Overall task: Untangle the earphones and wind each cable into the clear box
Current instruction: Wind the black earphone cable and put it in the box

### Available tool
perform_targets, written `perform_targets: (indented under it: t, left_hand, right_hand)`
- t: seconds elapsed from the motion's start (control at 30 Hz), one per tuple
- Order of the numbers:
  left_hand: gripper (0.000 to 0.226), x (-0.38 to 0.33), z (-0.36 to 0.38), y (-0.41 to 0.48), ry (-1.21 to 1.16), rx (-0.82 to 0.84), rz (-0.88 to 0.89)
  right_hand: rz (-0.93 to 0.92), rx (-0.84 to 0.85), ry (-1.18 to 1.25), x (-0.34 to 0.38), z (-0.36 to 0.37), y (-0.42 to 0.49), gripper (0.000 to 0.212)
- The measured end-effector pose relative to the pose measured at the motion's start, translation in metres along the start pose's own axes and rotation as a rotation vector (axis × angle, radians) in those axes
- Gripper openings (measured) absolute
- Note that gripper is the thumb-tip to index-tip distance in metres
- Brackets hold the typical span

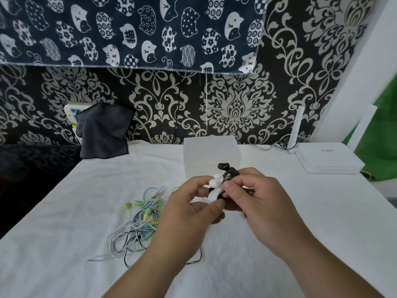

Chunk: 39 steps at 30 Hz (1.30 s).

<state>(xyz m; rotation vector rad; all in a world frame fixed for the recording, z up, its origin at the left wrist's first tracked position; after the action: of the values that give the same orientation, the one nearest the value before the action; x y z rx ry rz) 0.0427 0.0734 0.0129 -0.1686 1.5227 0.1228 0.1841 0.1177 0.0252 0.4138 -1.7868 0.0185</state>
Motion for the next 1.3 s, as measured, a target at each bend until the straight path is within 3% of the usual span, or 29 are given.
perform_targets:
  t: [0.3, 0.43, 0.57, 0.73, 0.87, 1.07, 1.3]
  left_hand:
    - [0.038, 0.006, 0.003, 0.003, -0.307, 0.206, -0.11]
    - [0.017, 0.006, -0.003, 0.006, -0.224, 0.1, -0.071]
    - [0.019, 0.001, -0.003, 0.005, -0.047, 0.058, -0.012]
    - [0.021, 0.0, 0.001, 0.004, 0.169, -0.017, 0.085]
    - [0.023, 0.003, 0.003, 0.004, 0.164, -0.034, 0.111]
    - [0.025, -0.002, 0.003, 0.003, 0.066, -0.053, 0.137]
    - [0.025, -0.001, 0.007, 0.001, 0.079, -0.055, 0.172]
  right_hand:
    - [-0.018, 0.128, -0.269, 0.003, 0.001, -0.001, 0.02]
    - [0.067, 0.063, -0.192, 0.004, -0.005, 0.0, 0.019]
    - [0.182, 0.003, -0.133, 0.007, -0.008, -0.002, 0.023]
    - [0.136, -0.087, -0.173, 0.009, -0.002, -0.006, 0.024]
    - [0.086, -0.077, -0.036, 0.014, 0.003, -0.007, 0.008]
    - [0.001, -0.095, -0.056, 0.016, 0.005, -0.008, 0.029]
    - [-0.07, -0.094, 0.014, 0.02, 0.008, -0.01, 0.018]
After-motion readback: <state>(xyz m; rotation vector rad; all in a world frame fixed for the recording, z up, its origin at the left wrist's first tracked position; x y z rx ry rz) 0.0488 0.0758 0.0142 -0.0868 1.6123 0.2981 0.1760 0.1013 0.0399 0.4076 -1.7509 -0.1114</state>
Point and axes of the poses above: each hand's wrist, its own y-axis towards the middle knuckle, its own z-axis out of the palm, x = y × z, the point moved 4 cm from there along y, towards the middle knuckle, and after that the axes turned 2 degrees about -z, right-handed, at the moved point
